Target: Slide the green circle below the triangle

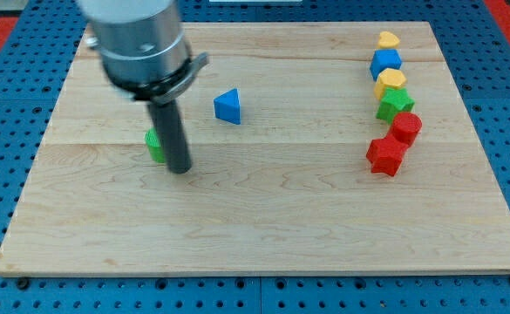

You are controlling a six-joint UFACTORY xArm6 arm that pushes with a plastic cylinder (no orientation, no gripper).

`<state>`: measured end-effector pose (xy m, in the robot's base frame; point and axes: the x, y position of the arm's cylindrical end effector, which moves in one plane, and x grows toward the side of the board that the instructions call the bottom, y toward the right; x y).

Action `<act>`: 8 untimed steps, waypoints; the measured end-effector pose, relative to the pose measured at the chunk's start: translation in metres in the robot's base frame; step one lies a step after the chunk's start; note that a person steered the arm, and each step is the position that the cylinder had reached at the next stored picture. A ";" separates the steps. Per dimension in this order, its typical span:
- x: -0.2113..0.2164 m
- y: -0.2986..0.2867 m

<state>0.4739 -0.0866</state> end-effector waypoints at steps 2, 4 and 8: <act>0.042 -0.042; -0.016 -0.072; -0.019 -0.014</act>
<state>0.4552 -0.1005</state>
